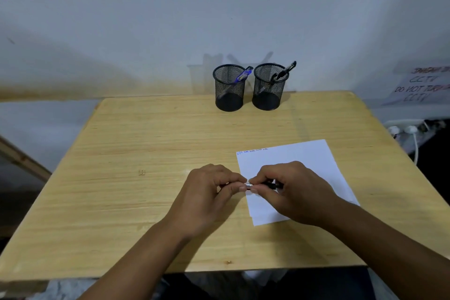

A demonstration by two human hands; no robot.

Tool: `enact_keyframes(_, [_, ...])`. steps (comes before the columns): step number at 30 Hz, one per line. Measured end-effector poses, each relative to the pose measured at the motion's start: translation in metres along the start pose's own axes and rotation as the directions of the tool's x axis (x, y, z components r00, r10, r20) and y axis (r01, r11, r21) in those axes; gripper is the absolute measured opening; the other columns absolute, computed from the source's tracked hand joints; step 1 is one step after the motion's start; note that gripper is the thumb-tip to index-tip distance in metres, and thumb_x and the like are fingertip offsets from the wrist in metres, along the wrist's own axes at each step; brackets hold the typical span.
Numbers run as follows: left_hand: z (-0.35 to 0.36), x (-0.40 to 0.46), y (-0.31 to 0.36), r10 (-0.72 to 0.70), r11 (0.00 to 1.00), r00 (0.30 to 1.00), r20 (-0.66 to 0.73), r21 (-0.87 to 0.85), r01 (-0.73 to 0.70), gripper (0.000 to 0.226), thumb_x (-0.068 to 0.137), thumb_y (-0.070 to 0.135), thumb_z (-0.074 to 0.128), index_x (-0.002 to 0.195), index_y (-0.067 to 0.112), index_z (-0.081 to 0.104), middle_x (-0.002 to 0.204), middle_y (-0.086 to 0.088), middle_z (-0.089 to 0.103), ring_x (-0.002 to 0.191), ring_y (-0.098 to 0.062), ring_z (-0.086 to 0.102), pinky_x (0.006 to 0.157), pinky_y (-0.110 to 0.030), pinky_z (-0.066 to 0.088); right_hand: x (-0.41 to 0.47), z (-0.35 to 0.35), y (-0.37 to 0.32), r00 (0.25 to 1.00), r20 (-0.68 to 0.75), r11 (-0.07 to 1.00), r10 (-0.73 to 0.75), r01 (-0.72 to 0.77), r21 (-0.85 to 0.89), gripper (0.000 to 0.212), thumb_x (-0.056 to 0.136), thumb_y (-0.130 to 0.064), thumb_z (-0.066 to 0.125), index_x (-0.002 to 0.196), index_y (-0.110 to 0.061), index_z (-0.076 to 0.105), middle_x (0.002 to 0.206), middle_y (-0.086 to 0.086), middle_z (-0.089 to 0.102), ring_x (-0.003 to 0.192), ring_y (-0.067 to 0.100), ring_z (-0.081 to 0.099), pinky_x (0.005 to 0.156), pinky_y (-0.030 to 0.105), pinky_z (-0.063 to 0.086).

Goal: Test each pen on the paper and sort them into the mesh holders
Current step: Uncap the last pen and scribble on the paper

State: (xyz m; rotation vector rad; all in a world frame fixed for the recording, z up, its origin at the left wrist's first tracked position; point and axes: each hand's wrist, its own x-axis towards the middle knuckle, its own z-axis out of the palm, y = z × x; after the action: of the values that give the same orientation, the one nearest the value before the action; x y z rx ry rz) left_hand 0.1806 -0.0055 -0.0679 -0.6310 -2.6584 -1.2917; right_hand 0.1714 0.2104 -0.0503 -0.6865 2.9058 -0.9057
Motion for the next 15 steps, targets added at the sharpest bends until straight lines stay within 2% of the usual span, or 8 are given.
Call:
enact_keyframes(2, [0.000,0.002,-0.003,-0.075,0.997,0.997,-0.031,-0.007,0.075,0.008,0.088,0.029,0.072,0.092,0.035,0.076,0.084,0.019,0.070,0.082,-0.010,0.062,0.071,-0.022,0.047,0.002,-0.001,0.003,1.000,-0.016,0.998,0.020,-0.019,0.053,0.007,0.089,-0.036,0.065,0.094,-0.034,0.070,0.083,-0.021,0.070,0.070,-0.002,0.058,0.059,0.022,0.047])
enact_keyframes(5, [-0.003,0.006,-0.016,-0.251,0.968,0.960,-0.125,-0.059,0.246,0.006,0.083,0.029,0.076,0.087,0.034,0.075,0.086,0.020,0.070,0.080,-0.008,0.063,0.073,-0.025,0.050,-0.001,-0.002,0.014,0.984,-0.088,0.974,0.156,-0.138,0.180,0.019,0.092,-0.020,0.064,0.106,-0.030,0.070,0.083,-0.020,0.068,0.068,0.002,0.060,0.062,0.013,0.043])
enact_keyframes(7, [-0.004,0.010,-0.024,-0.341,0.940,0.920,-0.192,-0.037,0.340,0.007,0.081,0.030,0.076,0.083,0.035,0.074,0.083,0.020,0.069,0.075,-0.004,0.062,0.071,-0.028,0.052,-0.003,-0.003,0.021,0.954,-0.097,0.925,0.282,-0.244,0.291,0.029,0.094,-0.010,0.058,0.112,-0.031,0.067,0.078,-0.013,0.068,0.059,0.007,0.057,0.061,0.021,0.048])
enact_keyframes(10, [-0.004,0.020,-0.030,-0.397,0.890,0.877,-0.271,0.120,0.440,0.003,0.082,0.035,0.069,0.079,0.037,0.071,0.081,0.020,0.066,0.076,-0.001,0.061,0.073,-0.033,0.054,-0.002,-0.006,0.026,0.882,-0.066,0.744,0.467,-0.352,0.569,0.033,0.094,-0.002,0.054,0.115,-0.024,0.067,0.087,0.003,0.072,0.068,0.012,0.067,0.073,0.030,0.060])
enact_keyframes(12, [-0.001,0.026,-0.029,-0.392,0.870,0.868,-0.305,0.182,0.458,0.007,0.081,0.035,0.064,0.080,0.036,0.070,0.081,0.018,0.065,0.079,-0.004,0.061,0.075,-0.036,0.053,-0.003,-0.008,0.026,0.833,-0.045,0.629,0.551,-0.379,0.679,0.028,0.092,-0.002,0.060,0.108,-0.023,0.069,0.088,0.011,0.072,0.071,0.018,0.071,0.076,0.034,0.062])
enact_keyframes(15, [0.002,0.031,-0.031,-0.400,0.869,0.857,-0.325,0.162,0.467,0.017,0.080,0.032,0.062,0.094,0.036,0.069,0.084,0.018,0.066,0.085,-0.008,0.061,0.081,-0.039,0.052,-0.006,-0.008,0.027,0.805,-0.068,0.597,0.589,-0.378,0.707,0.017,0.089,-0.003,0.066,0.092,-0.018,0.073,0.087,0.015,0.072,0.069,0.020,0.073,0.073,0.035,0.063])
